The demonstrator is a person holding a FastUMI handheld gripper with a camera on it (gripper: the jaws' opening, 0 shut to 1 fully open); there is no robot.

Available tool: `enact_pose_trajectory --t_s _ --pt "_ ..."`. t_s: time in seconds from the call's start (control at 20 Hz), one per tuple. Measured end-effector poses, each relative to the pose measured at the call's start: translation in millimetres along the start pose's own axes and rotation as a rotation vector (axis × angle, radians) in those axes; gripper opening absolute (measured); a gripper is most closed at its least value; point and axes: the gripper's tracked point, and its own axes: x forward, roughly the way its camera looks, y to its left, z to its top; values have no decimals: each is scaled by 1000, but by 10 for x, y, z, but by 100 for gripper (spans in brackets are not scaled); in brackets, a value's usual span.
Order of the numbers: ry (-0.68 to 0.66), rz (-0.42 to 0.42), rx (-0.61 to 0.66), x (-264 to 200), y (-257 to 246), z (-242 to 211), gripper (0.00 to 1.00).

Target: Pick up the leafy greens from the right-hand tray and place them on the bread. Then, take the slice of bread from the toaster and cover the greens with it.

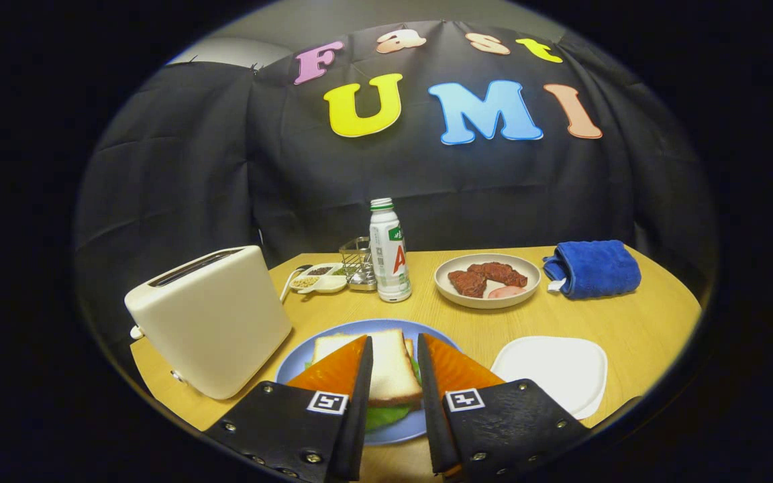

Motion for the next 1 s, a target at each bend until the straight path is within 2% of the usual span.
enact_pose_trajectory --t_s 0.35,0.5,0.6,1.0 --pt "-108 -88 -52 -379 -616 419 39" --pt "-142 -95 -64 -518 -864 475 39" --pt "-128 -145 -112 -604 -1164 409 38" --pt "-277 -100 -119 -1046 -2053 673 39"
